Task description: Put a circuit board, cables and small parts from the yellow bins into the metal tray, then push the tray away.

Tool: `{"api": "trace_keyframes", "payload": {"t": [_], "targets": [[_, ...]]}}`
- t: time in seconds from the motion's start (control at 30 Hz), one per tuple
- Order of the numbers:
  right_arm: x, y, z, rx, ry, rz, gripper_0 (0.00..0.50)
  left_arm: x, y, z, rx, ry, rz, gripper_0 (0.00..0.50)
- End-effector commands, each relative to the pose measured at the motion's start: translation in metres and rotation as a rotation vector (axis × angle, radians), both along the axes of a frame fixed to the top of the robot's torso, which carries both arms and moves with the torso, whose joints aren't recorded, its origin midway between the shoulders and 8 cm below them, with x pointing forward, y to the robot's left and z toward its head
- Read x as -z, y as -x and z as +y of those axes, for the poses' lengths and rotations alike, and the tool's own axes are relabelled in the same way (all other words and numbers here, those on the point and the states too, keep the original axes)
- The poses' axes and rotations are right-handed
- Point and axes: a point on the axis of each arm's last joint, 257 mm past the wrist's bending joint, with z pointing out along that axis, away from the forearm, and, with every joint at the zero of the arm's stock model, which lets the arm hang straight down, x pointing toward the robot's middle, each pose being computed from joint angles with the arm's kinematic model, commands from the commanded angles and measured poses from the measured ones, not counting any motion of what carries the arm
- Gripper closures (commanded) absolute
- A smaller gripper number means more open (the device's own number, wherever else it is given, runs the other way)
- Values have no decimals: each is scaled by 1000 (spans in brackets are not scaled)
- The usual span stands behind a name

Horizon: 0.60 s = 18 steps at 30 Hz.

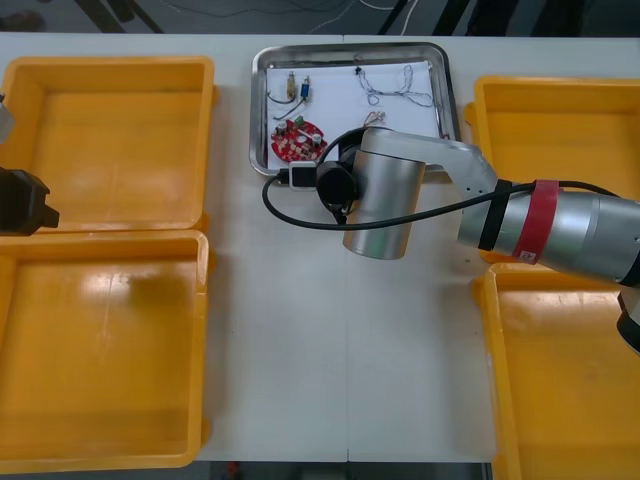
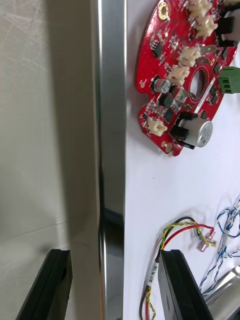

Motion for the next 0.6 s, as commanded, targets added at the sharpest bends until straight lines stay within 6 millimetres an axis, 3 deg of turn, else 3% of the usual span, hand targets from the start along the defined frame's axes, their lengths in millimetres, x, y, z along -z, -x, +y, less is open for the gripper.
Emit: {"api": "trace_keyframes", "payload": {"t": [0.03,0.37,0.6], "targets": [[-45,-7,25,-26,-39,-45,0,-4,4,1,59,-33,-15,0],[-65,37,38,18,-88,51,0,-4,4,1,59,-33,-15,0],[-68,81,22,89,-105,114,0,-4,4,1,59,-33,-15,0]]}}
